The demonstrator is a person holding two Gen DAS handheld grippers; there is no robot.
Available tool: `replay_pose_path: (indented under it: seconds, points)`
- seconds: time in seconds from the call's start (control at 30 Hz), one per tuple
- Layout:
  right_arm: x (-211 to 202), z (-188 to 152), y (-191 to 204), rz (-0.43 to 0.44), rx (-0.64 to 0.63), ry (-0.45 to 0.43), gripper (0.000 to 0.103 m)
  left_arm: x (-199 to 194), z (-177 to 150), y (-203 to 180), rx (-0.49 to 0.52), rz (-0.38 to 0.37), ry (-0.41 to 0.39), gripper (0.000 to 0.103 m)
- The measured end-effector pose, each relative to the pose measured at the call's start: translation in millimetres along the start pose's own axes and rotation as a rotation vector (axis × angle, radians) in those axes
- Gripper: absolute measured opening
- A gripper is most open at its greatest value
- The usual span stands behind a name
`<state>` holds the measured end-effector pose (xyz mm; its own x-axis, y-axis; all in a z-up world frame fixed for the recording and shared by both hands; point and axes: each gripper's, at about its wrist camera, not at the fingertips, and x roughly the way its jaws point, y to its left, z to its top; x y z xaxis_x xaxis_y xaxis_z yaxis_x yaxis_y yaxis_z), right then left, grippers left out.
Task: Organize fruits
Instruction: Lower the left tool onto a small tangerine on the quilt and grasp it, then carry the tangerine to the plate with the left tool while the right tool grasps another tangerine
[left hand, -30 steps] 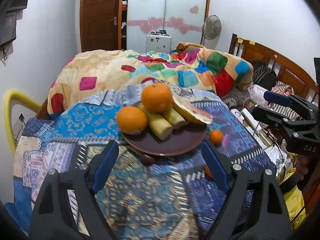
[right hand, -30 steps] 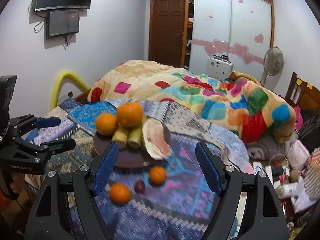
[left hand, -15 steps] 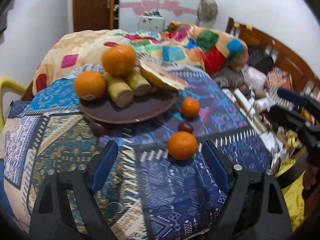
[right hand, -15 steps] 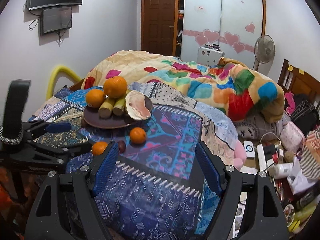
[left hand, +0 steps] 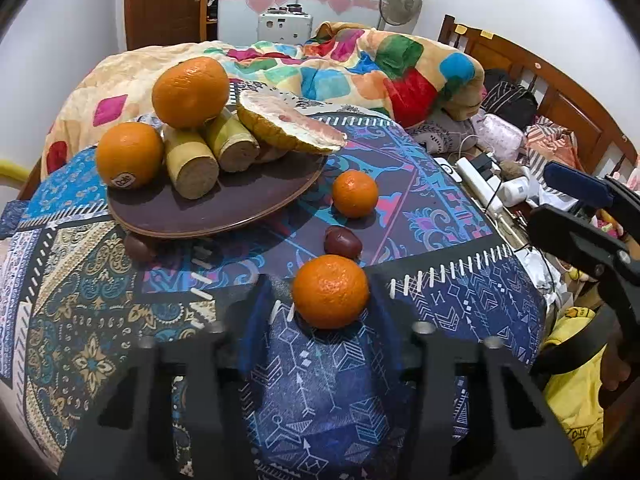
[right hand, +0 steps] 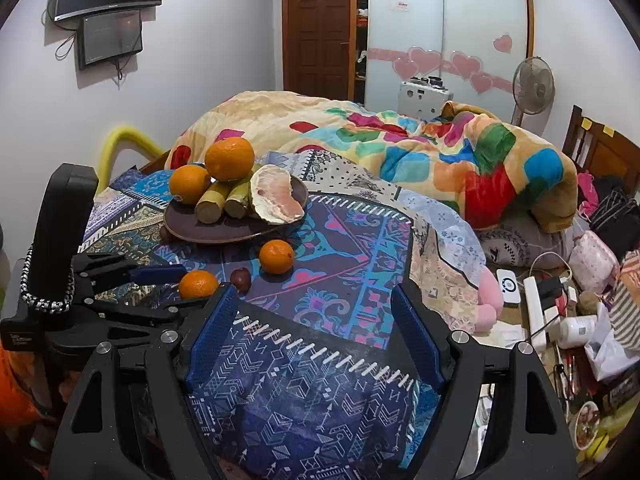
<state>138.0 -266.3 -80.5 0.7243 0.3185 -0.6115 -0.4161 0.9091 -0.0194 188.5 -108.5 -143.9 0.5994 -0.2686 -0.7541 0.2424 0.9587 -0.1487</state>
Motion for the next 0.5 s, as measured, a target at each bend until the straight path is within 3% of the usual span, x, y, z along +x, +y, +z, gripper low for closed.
replay_pose_path:
  seconds: [0.23,0.5]
  points:
    - [14.3,3.5,5.2,0.004,-0.01,0.017,0.076,-9.8,1.2,5.7,0.008,-0.011,-0.014,0.036]
    - [45.1,13.8,13.0,0.038,0.001,0.052,0.076,-35.9,9.3,33.4,0.009,0.051,-0.081,0.036]
